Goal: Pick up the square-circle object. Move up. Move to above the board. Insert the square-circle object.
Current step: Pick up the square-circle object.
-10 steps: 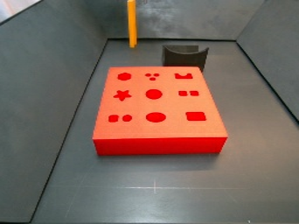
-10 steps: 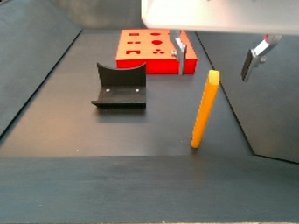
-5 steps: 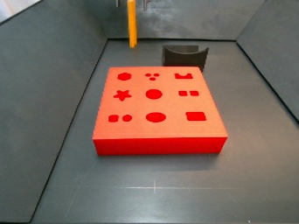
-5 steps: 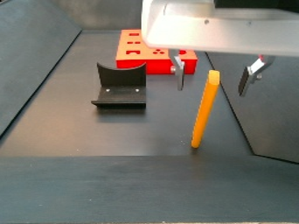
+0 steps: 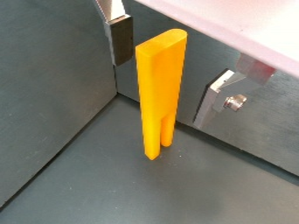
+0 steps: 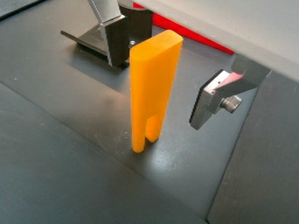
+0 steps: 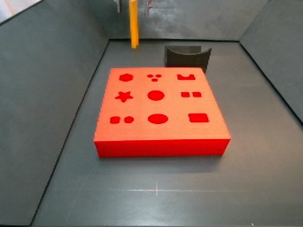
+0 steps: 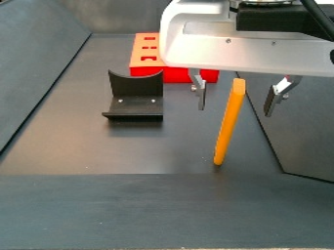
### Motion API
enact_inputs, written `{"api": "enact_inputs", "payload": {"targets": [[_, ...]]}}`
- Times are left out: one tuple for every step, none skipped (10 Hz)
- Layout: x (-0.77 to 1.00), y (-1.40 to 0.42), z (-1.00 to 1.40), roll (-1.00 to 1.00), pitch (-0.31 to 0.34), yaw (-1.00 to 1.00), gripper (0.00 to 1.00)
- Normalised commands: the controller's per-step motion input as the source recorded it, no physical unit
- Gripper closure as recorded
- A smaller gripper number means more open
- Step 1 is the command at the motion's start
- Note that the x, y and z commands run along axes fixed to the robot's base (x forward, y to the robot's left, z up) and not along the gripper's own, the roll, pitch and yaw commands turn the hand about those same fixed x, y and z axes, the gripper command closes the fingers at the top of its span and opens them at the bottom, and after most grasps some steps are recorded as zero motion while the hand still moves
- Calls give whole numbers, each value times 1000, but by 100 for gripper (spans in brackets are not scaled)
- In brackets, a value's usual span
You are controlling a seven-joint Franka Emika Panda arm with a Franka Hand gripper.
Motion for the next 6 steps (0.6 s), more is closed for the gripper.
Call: {"api": "enact_inputs", "payload": {"targets": [[0,0,0,0,0,0,100],[0,0,0,0,0,0,100],[0,0,0,0,0,0,100],[0,0,0,0,0,0,100],[0,0,0,0,0,0,100],[0,0,0,0,0,0,100]]}}
